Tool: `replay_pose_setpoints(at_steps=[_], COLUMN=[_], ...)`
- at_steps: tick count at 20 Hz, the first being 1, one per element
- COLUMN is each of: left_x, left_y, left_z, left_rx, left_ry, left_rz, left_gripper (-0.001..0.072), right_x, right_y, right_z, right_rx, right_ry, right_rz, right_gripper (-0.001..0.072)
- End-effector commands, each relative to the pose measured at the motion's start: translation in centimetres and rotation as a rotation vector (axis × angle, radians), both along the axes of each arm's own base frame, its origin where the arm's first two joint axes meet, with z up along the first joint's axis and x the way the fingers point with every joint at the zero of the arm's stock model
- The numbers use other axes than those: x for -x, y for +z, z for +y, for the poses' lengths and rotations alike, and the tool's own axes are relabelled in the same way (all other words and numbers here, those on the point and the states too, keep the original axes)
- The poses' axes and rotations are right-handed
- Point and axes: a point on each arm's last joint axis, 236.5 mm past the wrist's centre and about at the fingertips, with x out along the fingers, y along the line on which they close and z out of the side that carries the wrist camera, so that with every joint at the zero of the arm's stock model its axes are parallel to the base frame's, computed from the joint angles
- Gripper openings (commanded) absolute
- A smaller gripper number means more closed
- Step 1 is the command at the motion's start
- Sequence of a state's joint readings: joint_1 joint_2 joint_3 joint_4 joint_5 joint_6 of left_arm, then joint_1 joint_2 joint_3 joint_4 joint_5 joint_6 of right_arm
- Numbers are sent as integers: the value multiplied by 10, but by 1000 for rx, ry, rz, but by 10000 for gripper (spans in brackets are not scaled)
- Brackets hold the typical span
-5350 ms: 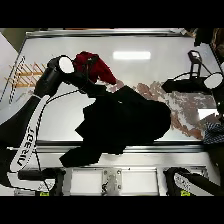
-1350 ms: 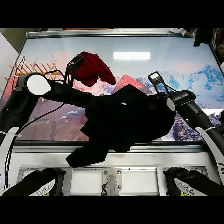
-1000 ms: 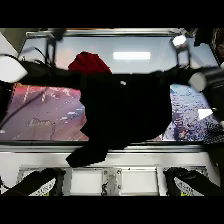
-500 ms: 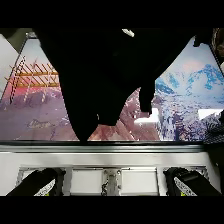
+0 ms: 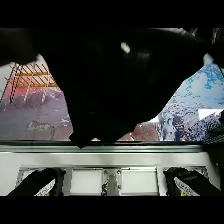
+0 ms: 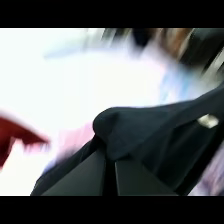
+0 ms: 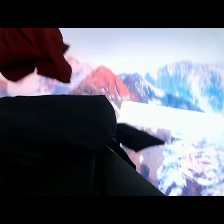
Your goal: Fold the clothes and pants, and hang the long-sleeved shirts on hangers.
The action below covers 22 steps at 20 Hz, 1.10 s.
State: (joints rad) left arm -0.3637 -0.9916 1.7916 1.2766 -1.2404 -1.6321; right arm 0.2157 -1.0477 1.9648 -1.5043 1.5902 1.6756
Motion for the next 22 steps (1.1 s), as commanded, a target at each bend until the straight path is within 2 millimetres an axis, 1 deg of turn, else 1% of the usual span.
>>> replay_pose_setpoints(at_steps=[1,3,4,5,6,7,8,10,13,16,17,18,19,20,21,22], left_x=[-22,-19,-12,-7,-3,1,2,2,0,1,1,2,4,6,7,4], left_y=[-145,-215,-244,-267,-285,-300,-310,-324,-326,-323,-323,-322,-320,-317,-313,-304], left_z=[19,20,17,14,9,5,2,4,8,8,8,6,0,-5,-9,-12], left_rx=[-211,-257,-271,-289,-303,-313,-318,-318,-310,-309,-311,-310,-285,-262,-237,-206], left_ry=[41,40,30,20,4,-7,-13,-4,9,8,4,-11,-25,-46,-68,-77], left_rz=[433,592,650,682,697,705,706,717,719,713,711,709,717,720,721,713], left_gripper=[18,17,18,17,18,18,17,18,18,19,51,407,672,695,694,695], right_x=[5,21,30,37,42,44,44,39,25,19,18,18,18,18,18,17], right_y=[-94,-138,-158,-174,-188,-198,-204,-208,-207,-205,-204,-204,-204,-204,-204,-204], right_z=[-3,5,11,15,19,22,24,23,28,30,30,31,31,31,31,31], right_rx=[121,129,128,126,127,129,132,131,101,89,87,86,86,86,85,85], right_ry=[17,19,16,9,4,4,6,-15,-35,-38,-37,-37,-37,-37,-36,-36], right_rz=[336,461,506,537,564,582,593,591,549,525,522,520,520,520,520,519], right_gripper=[14,14,15,14,14,15,15,15,15,16,16,16,16,17,17,17])
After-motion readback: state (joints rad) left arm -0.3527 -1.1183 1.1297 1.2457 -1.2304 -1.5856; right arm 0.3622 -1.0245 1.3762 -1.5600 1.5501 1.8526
